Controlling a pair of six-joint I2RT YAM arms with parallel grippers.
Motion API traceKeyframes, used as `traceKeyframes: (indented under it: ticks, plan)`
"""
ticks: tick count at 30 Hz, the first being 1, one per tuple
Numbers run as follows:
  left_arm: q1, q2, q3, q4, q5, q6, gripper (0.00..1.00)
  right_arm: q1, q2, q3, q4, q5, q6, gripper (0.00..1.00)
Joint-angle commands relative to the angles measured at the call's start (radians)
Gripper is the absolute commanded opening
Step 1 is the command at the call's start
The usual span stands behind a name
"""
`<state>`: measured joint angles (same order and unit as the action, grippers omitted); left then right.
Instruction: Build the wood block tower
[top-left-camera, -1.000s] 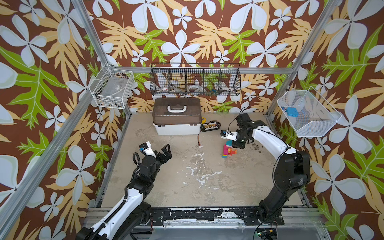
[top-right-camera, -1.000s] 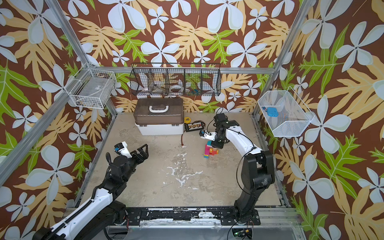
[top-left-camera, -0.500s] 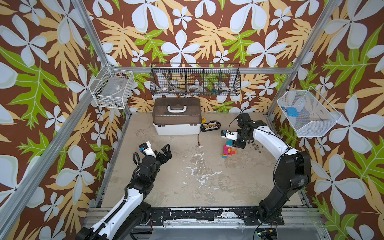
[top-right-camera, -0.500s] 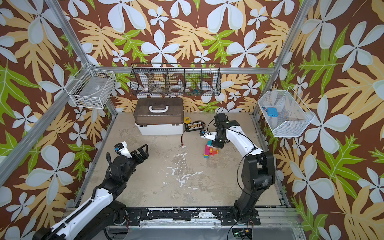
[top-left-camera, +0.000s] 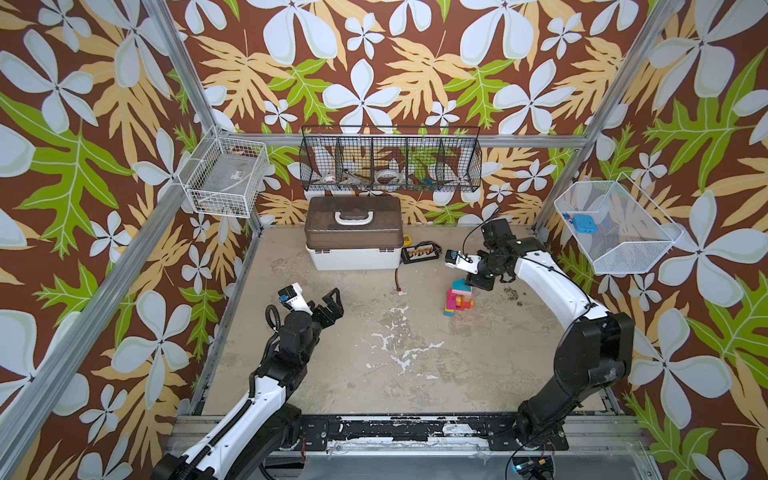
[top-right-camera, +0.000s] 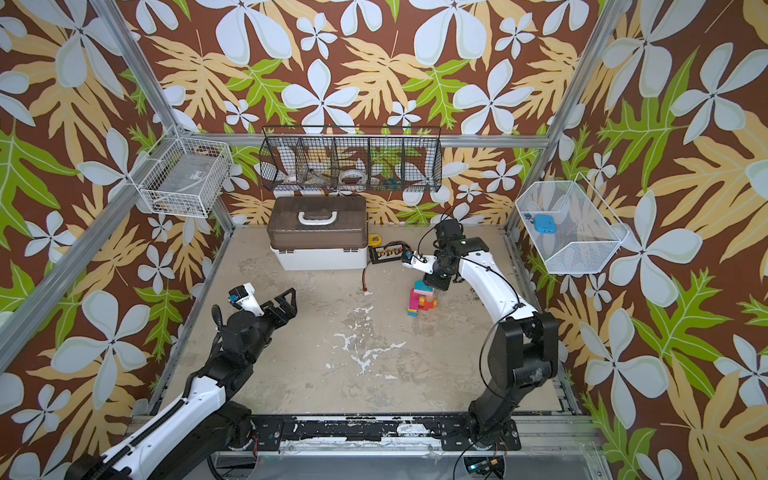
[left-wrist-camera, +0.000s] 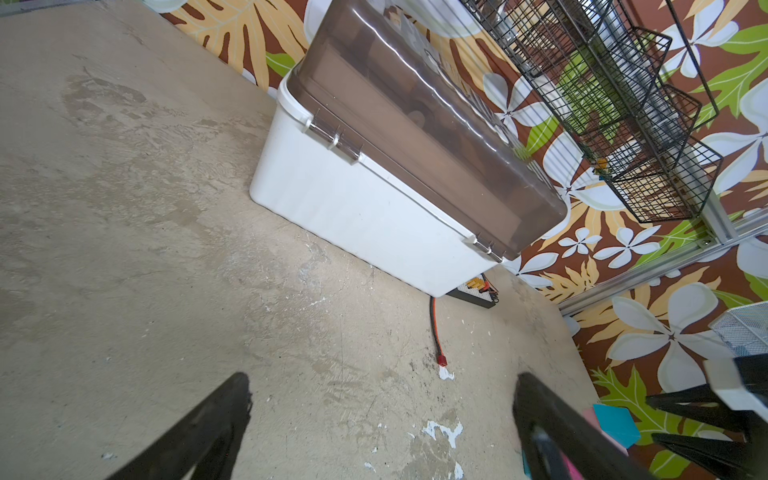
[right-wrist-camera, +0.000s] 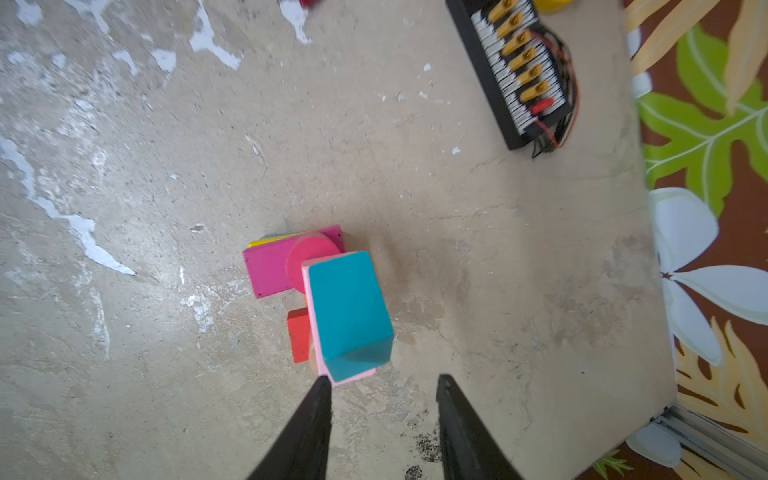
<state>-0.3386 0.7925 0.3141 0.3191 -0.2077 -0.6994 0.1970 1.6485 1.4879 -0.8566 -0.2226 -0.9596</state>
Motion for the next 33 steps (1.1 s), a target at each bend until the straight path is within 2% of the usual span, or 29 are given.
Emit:
traceKeyframes:
  ticks: [1,4,6,9,11,12,13,15,16,19,21,22,26,28,33]
  plan:
    - [0.002,-0.001,0.01,0.028,-0.026,0.027,1.0,0.001,-0.098,-0.042,0.049,-0.16,-0.055,0.48]
    - [0.002,-0.006,0.01,0.029,-0.043,0.045,1.0,-0.033,-0.232,-0.132,0.151,-0.263,-0.052,0.52]
    - [0.003,-0.013,0.01,0.029,-0.065,0.066,1.0,-0.086,-0.312,-0.197,0.258,-0.348,0.018,0.54]
    - [0.002,-0.025,0.014,0.017,-0.124,0.096,1.0,-0.18,-0.409,-0.308,0.498,-0.473,0.271,0.61]
    - [0.003,-0.029,0.014,0.022,-0.145,0.134,1.0,-0.232,-0.464,-0.41,0.709,-0.553,0.506,0.65]
    - [0.003,-0.031,0.013,0.021,-0.16,0.154,1.0,-0.24,-0.503,-0.481,0.847,-0.529,0.648,0.78]
    - [0.003,-0.034,0.009,0.027,-0.175,0.172,1.0,-0.24,-0.539,-0.551,0.971,-0.448,0.79,0.84]
    - [0.002,-0.036,-0.005,0.041,-0.218,0.21,1.0,-0.24,-0.607,-0.658,1.117,-0.285,0.983,0.86]
    - [0.003,-0.036,-0.01,0.043,-0.249,0.226,1.0,-0.241,-0.64,-0.723,1.166,-0.205,1.033,1.0]
    - [0.003,-0.037,-0.068,0.085,-0.328,0.259,1.0,-0.24,-0.733,-0.892,1.223,0.082,1.093,1.0]
    - [0.002,-0.053,-0.167,0.224,-0.348,0.312,1.0,-0.244,-0.782,-1.005,1.265,0.212,1.1,1.0]
    - [0.004,-0.075,-0.194,0.261,-0.385,0.308,1.0,-0.245,-0.803,-1.065,1.3,0.245,1.094,1.0]
    - [0.003,-0.207,-0.26,0.301,-0.373,0.417,1.0,-0.256,-0.815,-1.246,1.419,0.359,1.102,1.0]
    - [0.004,-0.269,-0.294,0.326,-0.405,0.435,1.0,-0.265,-0.789,-1.317,1.498,0.414,1.11,1.0]
    - [0.003,-0.32,-0.326,0.363,-0.463,0.503,1.0,-0.283,-0.72,-1.406,1.64,0.43,1.145,1.0]
